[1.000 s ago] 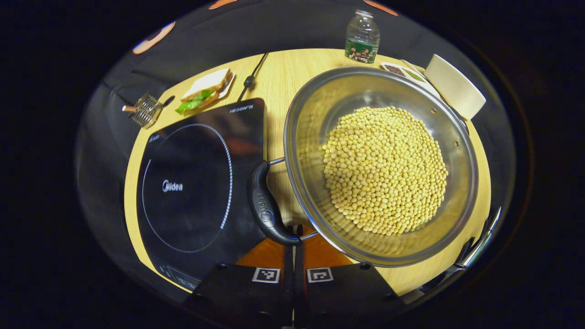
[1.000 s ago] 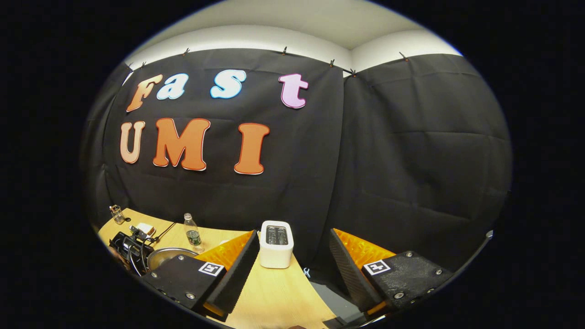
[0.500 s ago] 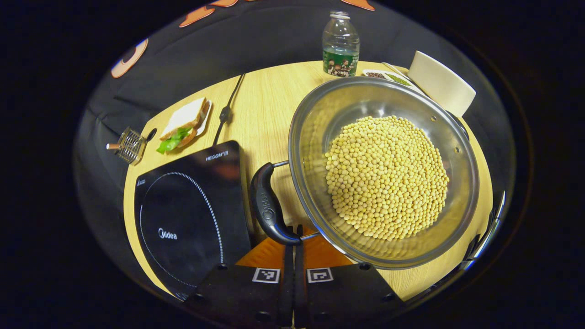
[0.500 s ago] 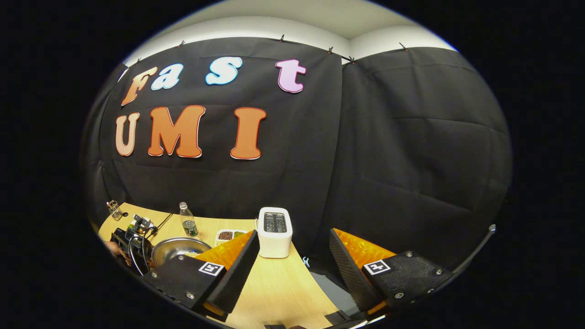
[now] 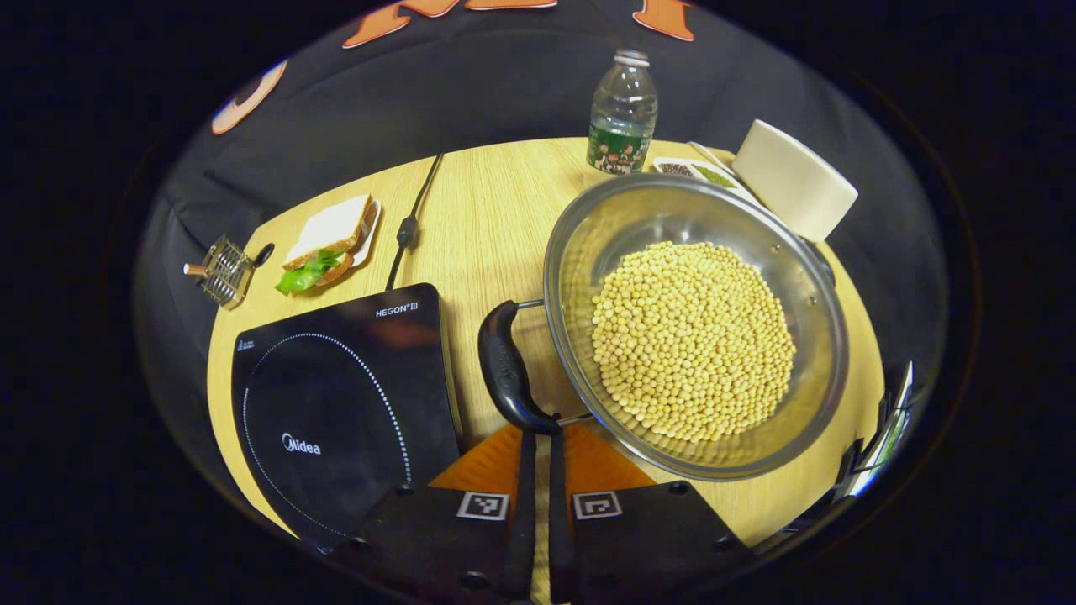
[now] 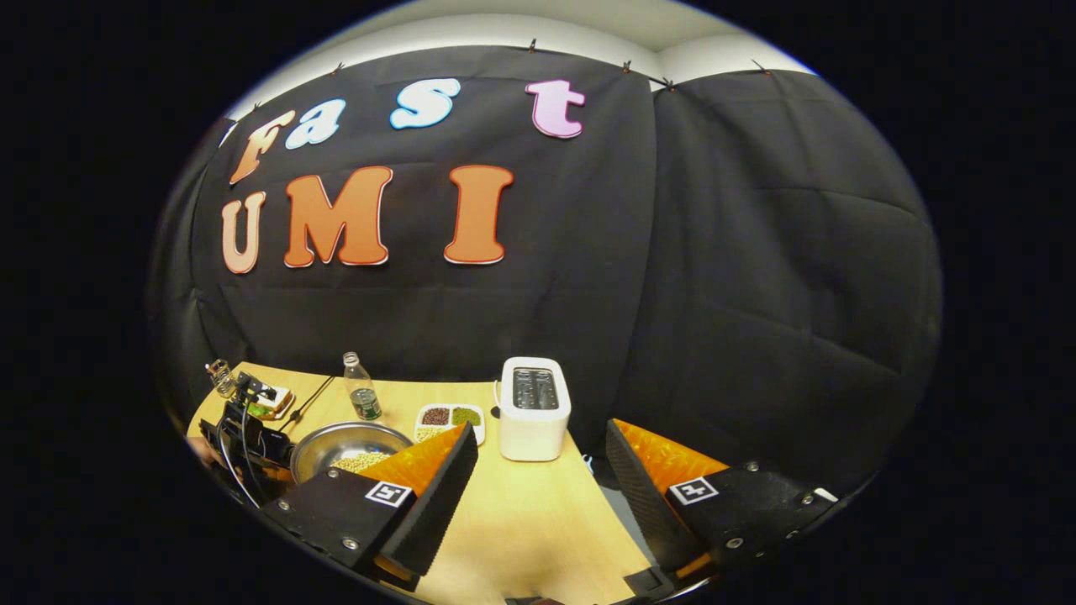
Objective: First push the handle of the pot to place it horizontally, then grasp the pot with both hands and set it on the induction cooktop.
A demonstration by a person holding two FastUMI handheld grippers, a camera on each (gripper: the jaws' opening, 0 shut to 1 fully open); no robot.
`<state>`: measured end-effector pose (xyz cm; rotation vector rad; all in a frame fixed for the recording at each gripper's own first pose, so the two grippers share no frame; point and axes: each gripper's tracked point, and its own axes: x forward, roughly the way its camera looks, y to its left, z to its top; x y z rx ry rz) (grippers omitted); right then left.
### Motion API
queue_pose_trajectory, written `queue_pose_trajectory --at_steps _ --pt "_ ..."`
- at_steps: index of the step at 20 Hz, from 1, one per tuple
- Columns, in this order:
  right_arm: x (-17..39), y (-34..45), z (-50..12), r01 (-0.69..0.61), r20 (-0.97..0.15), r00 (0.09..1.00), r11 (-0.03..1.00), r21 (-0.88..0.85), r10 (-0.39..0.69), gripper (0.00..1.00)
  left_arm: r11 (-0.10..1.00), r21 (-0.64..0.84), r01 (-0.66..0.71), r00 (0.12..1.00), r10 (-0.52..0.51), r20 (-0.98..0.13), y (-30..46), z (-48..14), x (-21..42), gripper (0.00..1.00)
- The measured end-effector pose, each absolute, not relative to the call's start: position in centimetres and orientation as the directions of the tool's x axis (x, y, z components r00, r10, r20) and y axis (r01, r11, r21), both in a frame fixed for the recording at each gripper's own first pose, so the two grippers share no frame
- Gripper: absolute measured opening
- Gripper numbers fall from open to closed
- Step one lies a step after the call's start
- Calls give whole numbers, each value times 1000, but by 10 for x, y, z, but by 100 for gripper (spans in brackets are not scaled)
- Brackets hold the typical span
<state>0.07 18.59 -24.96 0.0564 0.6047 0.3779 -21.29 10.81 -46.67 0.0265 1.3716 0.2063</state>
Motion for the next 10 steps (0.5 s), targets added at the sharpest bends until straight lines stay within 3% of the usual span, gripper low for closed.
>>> queue_pose_trajectory --at_steps 1,5,10 --pt "1 197 -255 -348 -551 742 922 171 383 96 981 125 -146 200 153 -968 111 -460 -213 31" --pt "0 248 -276 -428 -576 673 879 208 464 96 975 105 -196 306 163 -938 125 -418 -206 72" --pt "-10 304 -311 -503 -624 561 823 264 544 96 968 71 -239 363 157 -919 123 -413 -183 97"
